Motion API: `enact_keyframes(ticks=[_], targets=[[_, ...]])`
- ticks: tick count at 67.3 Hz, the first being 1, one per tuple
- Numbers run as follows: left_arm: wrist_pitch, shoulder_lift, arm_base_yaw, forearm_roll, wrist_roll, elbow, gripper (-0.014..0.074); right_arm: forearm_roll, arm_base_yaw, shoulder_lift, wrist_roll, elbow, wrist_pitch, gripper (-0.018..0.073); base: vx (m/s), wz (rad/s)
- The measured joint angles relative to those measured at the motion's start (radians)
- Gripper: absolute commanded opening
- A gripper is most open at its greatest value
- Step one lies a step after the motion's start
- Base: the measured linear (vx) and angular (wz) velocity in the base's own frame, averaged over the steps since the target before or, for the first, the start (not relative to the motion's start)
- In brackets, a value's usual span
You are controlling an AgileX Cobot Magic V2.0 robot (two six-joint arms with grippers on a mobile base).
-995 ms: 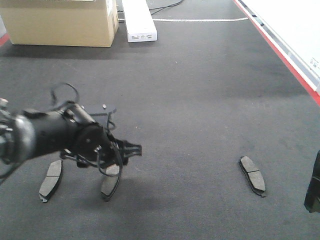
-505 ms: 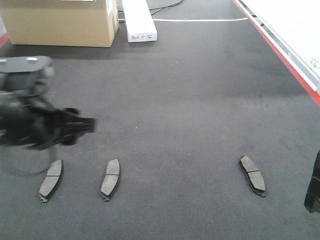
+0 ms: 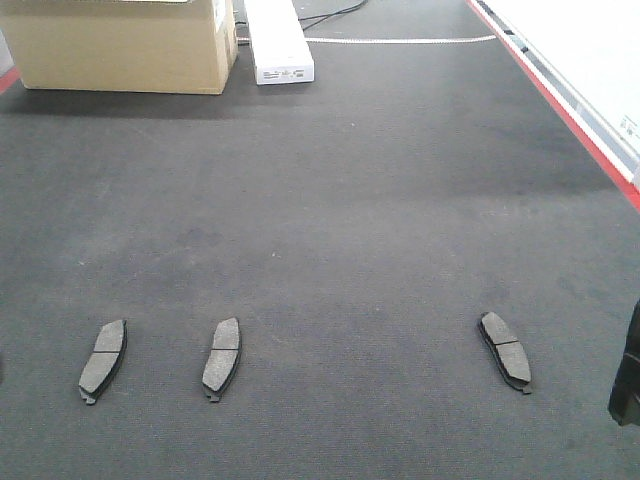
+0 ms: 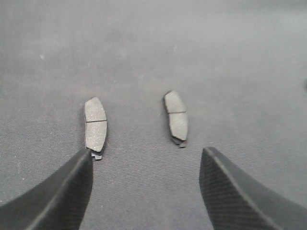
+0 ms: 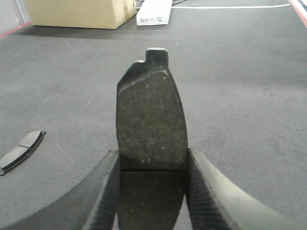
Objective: Move and align brake pads A on conveyor
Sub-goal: 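Open the left gripper and raise it away from the belt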
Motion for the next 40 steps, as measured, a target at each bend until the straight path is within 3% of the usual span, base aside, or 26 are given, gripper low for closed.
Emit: enact_keyframes(ticks=[9,24,40], targets=[[0.001,-0.171,0.000,-0.041,0.065,0.067,0.0470,0.000,0.000,0.000,0.000,0.000,0.000,-0.0007,0.00,0.00],[-0.012,-0.349,0.000,-0.185,0.229,0.131,0.0470,0.000,0.000,0.000,0.000,0.000,0.000,-0.0007,0.00,0.00],[-0.029,-0.371,0.000,-0.244,0.254,0.153,0.0470,0.000,0.000,0.000,0.000,0.000,0.000,-0.0007,0.00,0.00]])
